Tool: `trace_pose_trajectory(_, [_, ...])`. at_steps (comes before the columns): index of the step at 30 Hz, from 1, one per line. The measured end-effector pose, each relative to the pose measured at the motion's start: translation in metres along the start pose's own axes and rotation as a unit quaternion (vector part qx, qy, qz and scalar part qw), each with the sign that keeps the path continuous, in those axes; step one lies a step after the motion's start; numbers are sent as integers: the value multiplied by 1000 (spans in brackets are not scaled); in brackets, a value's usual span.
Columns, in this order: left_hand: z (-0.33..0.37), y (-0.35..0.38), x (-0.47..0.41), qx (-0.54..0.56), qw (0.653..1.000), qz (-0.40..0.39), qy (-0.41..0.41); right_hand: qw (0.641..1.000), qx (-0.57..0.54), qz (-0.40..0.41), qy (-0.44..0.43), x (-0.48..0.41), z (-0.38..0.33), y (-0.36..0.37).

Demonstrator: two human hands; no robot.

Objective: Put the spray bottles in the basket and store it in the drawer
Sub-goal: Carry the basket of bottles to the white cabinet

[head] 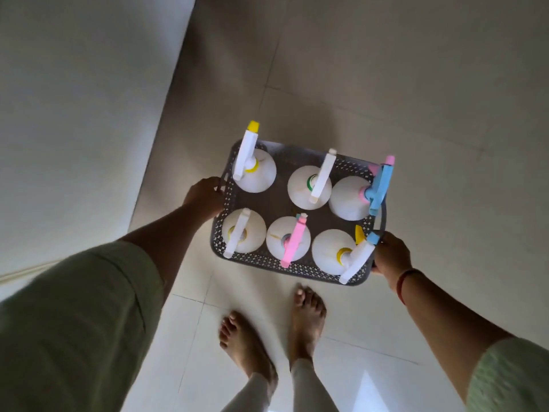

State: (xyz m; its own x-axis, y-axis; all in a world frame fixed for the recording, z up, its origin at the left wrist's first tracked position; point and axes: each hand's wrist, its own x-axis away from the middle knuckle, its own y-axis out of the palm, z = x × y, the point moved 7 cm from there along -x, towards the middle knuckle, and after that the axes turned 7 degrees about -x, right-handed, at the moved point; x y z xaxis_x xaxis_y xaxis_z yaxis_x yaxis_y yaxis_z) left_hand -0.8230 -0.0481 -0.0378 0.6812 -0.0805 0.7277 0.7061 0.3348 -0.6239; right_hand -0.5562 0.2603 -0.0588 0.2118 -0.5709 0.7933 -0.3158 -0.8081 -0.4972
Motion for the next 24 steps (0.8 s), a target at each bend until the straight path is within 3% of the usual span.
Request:
trace_pose_trajectory(14, [-17, 43, -48, -40, 999, -1, 1, 999, 48, -12, 2, -59, 8, 27])
trace_pose_trajectory(19, [-21, 48, -51, -51, 998, 23, 8, 994, 96, 4, -46, -61, 7, 28])
trace_pose_trajectory(24, [-22, 49, -35, -107, 994, 22, 7, 1000, 10, -10, 7, -49, 11, 22])
